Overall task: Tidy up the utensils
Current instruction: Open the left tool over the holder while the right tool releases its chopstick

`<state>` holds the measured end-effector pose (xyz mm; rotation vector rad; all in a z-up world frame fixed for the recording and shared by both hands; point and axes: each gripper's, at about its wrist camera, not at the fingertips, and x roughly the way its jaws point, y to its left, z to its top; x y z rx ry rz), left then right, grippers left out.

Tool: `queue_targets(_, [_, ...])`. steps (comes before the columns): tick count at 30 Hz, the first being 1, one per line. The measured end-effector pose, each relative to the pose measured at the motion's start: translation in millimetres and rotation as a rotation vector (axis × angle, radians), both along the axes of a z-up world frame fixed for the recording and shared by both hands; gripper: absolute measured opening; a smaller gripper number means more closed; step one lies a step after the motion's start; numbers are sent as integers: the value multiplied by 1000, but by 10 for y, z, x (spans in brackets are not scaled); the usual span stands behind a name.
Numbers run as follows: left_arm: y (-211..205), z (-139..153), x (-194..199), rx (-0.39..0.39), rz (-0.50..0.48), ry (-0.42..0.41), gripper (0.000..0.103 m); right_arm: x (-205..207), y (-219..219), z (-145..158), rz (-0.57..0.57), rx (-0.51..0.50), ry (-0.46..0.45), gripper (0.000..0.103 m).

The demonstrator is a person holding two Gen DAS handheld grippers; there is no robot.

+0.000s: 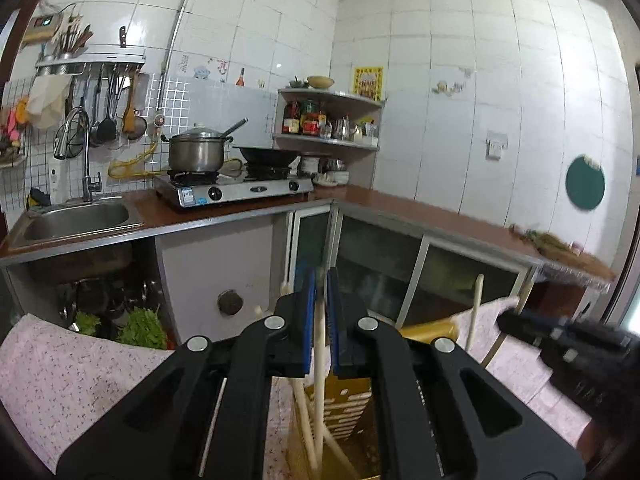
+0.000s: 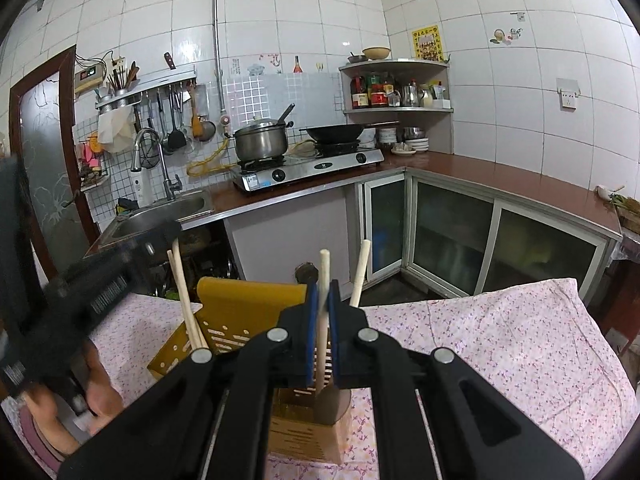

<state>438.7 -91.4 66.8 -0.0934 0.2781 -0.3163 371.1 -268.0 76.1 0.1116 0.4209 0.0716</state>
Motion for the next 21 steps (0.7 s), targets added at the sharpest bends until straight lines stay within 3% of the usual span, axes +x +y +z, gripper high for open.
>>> queue_targets(4, [29,278,-81,-45,-13,-50,5,18,13,3,3,3,11,6])
queue_targets(9, [-48,227,-70,6,-2,-24,5,3,13,11,12,-1,30,8])
queue_targets(11, [-40,164,-85,14,10,6,24,-26,-6,28,6,-1,37,8])
queue_targets(13, [-5,163,-149,20,45,10,64,-71,-31,57,1,7,42,8])
queue_targets(14, [9,180,-204,21,59,4,68,-116,-53,85,-5,12,41,9])
queue_targets(16, [23,233,-320,29,60,3,79,-197,-85,127,-18,13,40,31])
queue_targets(17, [23,258,-378,40,59,10,81,-280,-102,161,-32,8,27,49])
queue_targets(21, [56,337,-680,102,76,32,93,-532,-184,206,-57,3,36,54])
